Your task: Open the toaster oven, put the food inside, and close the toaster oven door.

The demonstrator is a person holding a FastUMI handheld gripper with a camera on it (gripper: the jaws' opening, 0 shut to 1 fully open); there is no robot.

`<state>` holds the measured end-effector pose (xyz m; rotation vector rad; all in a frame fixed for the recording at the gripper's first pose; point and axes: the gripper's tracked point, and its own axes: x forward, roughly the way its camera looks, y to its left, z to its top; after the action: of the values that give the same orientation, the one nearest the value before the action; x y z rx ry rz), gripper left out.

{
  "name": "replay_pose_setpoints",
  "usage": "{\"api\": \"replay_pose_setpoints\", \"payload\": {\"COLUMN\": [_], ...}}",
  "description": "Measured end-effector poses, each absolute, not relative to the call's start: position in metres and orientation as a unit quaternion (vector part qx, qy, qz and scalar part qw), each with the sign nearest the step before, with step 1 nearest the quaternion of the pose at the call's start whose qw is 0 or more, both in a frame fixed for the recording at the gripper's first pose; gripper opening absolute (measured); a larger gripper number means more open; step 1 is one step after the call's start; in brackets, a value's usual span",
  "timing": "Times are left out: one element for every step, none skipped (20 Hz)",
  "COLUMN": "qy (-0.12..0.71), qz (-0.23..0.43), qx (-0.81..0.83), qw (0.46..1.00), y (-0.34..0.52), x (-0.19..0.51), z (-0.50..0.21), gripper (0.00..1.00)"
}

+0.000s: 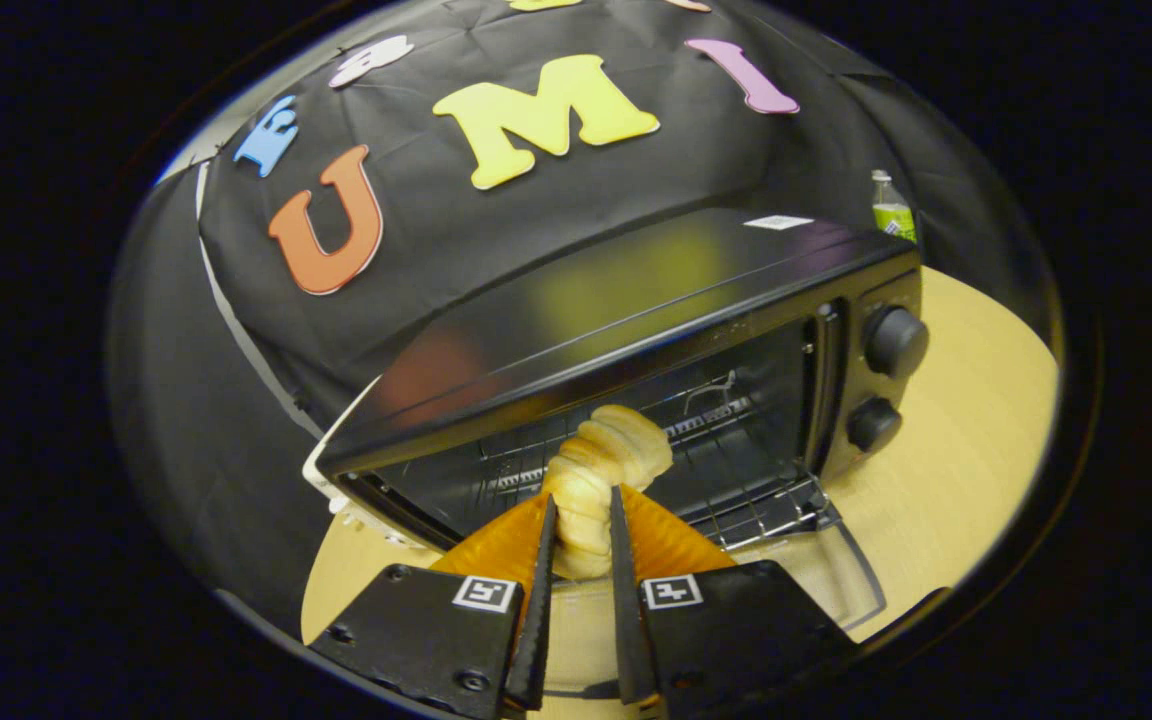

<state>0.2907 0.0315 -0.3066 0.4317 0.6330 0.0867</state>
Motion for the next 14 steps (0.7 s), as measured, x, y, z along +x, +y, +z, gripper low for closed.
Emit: {"api": "replay_pose_setpoints", "payload": {"qy": [0.312, 0.313, 0.311, 0.31, 0.306, 0.303, 0.299, 0.298, 0.299, 0.3, 0.3, 0.298, 0.298, 0.299], "qz": [0.044, 0.047, 0.046, 0.043, 0.043, 0.045, 0.048, 0.05, 0.053, 0.056, 0.057, 0.057, 0.059, 0.068], "qx": [0.21, 0.211, 0.217, 0.219, 0.218, 0.213, 0.21, 0.21, 0.209, 0.212, 0.215, 0.216, 0.218, 0.223], "qw": [0.926, 0.925, 0.924, 0.924, 0.926, 0.928, 0.929, 0.93, 0.929, 0.928, 0.928, 0.928, 0.927, 0.925], "y": [0.034, 0.037, 0.039, 0.038, 0.037, 0.037, 0.038, 0.038, 0.038, 0.038, 0.038, 0.036, 0.036, 0.038], "x": [0.297, 0.304, 0.309, 0.314, 0.318, 0.322, 0.324, 0.326, 0.325, 0.325, 0.325, 0.324, 0.323, 0.319], "z": [-0.31, -0.313, -0.314, -0.314, -0.312, -0.311, -0.31, -0.31, -0.311, -0.312, -0.312, -0.31, -0.309, -0.305], "gripper": [0.33, 0.33, 0.33, 0.33, 0.33, 0.33, 0.33, 0.34, 0.36, 0.42, 0.46, 0.51, 0.55, 0.64]}}
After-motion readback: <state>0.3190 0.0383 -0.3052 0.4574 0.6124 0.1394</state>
